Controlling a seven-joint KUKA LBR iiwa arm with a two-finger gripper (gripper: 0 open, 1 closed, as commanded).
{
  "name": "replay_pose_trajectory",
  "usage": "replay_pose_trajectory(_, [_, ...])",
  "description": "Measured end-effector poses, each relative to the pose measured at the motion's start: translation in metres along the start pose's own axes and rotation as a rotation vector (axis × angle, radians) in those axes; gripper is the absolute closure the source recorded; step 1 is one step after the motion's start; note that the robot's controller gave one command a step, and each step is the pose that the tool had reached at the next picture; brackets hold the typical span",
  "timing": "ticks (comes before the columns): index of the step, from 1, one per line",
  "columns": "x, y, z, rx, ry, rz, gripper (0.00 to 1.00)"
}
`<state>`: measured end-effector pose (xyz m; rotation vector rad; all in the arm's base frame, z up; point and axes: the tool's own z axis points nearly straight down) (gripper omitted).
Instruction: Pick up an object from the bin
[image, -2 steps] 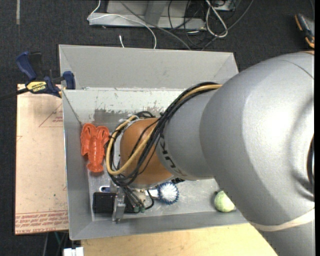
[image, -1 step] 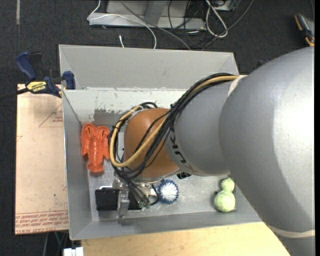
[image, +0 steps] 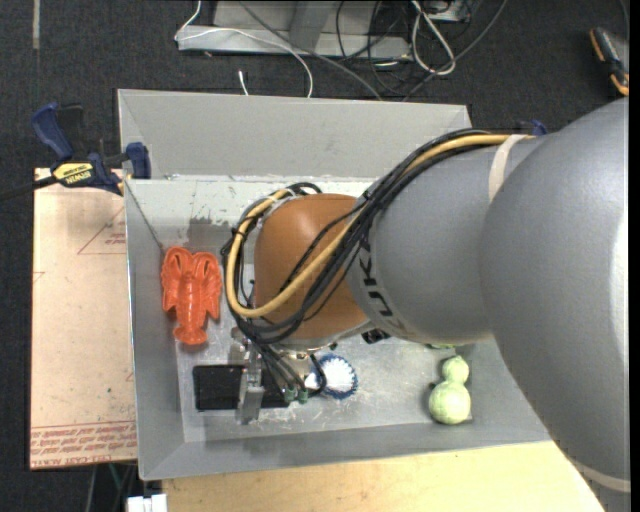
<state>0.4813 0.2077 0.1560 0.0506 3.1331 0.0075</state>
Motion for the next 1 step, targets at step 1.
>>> replay_pose_trajectory(1, [-0.0006,0.0003,-0.0104,-0.001,-0.001,0.0,1.0])
